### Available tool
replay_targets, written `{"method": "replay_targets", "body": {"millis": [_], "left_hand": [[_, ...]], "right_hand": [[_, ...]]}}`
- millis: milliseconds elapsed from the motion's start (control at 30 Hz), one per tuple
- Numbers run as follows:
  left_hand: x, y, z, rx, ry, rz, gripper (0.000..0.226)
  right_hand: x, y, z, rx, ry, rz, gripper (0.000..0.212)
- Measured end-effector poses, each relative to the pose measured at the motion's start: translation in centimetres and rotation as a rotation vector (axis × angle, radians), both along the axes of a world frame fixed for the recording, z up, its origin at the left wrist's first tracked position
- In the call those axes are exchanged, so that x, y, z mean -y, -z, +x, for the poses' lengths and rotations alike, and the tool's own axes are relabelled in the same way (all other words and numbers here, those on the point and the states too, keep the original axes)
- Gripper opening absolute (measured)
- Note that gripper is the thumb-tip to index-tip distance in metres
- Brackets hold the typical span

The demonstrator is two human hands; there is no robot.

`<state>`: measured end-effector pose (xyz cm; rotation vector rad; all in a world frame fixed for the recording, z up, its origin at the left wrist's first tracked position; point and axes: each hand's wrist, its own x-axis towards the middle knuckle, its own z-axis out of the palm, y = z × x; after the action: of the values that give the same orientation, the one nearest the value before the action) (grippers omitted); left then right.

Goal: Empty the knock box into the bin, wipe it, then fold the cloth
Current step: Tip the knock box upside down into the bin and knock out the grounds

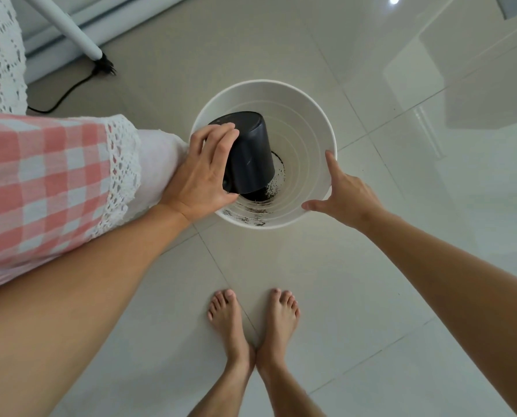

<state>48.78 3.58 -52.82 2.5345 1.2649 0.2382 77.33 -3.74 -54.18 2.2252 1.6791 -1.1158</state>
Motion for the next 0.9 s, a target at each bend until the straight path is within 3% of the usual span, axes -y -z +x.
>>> {"method": "replay_targets", "body": {"millis": [300, 900], "left_hand": [[-0.35, -0.06, 0.36, -0.001, 0.085, 0.03, 0.099], [-0.16, -0.49, 0.37, 0.022, 0.02, -0.012, 0.092]], "right_hand": [[-0.03, 0.16, -0.07, 0.02, -0.015, 0.005, 0.12], [-0.16, 0.15, 0.1, 0.09, -0.094, 0.008, 0.113]]}}
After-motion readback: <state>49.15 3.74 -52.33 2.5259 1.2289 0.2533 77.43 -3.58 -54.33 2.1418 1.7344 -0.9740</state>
